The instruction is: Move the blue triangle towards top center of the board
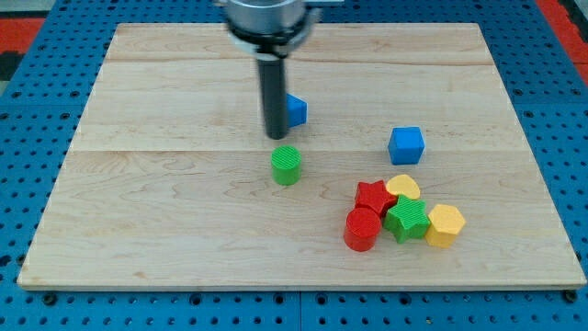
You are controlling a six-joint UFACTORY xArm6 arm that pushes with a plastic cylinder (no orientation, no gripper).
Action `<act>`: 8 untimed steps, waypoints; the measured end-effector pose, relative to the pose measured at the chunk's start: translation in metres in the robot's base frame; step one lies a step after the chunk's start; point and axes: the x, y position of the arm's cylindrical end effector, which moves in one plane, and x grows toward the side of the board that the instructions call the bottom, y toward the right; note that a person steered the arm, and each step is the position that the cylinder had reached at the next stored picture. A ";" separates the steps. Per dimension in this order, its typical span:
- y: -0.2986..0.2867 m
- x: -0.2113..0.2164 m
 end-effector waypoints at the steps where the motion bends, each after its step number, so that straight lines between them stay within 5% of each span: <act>1: -0.013 -0.060; 3: -0.032 -0.160; 4: -0.001 -0.119; 5: 0.050 -0.027; 6: 0.036 0.023; 8: 0.041 0.061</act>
